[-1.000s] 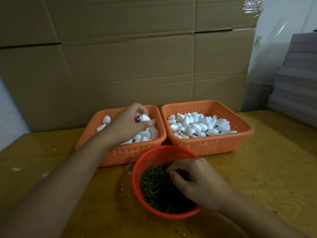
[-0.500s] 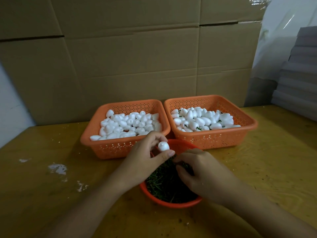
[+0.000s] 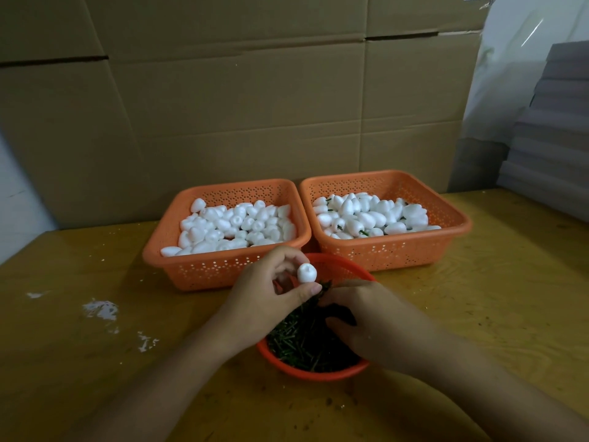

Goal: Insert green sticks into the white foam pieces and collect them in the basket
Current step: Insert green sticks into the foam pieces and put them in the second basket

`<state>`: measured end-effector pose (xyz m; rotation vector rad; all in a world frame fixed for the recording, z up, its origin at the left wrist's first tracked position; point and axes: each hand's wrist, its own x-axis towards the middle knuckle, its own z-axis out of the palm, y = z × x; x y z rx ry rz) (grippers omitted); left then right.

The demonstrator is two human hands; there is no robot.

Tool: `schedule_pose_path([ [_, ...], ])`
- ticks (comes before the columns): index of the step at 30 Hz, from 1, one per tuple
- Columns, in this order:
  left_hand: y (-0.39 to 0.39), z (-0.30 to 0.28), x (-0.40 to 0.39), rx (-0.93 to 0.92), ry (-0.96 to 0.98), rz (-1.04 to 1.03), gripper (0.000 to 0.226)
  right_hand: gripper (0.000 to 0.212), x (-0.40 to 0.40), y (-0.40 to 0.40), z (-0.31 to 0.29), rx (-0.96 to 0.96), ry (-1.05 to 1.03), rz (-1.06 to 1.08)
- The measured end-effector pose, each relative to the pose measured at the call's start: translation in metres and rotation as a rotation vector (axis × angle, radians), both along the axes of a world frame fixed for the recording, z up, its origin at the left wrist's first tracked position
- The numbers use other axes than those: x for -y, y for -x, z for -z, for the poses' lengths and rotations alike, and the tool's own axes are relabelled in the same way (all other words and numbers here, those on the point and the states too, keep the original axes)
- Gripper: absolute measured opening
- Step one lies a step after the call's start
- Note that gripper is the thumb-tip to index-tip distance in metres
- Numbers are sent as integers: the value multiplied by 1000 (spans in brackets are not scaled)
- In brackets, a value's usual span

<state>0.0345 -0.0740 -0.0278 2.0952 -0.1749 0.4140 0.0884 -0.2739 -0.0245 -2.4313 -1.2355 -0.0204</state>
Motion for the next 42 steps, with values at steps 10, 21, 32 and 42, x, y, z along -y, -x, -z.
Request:
schedule_pose_path([
  [10,1,0,-1,14,-59,10,35,28,0,-1,1,-31,-35,44],
  [21,0,0,-2,11,-35,24,30,25,-3,1,5,28,-348,164],
  [32,2,-3,-2,42,-130,34,34,22,-2,-1,5,17,-319,130],
  [42,0,0,-3,12,-25,49,24,20,-1,-1,5,13,-305,99],
])
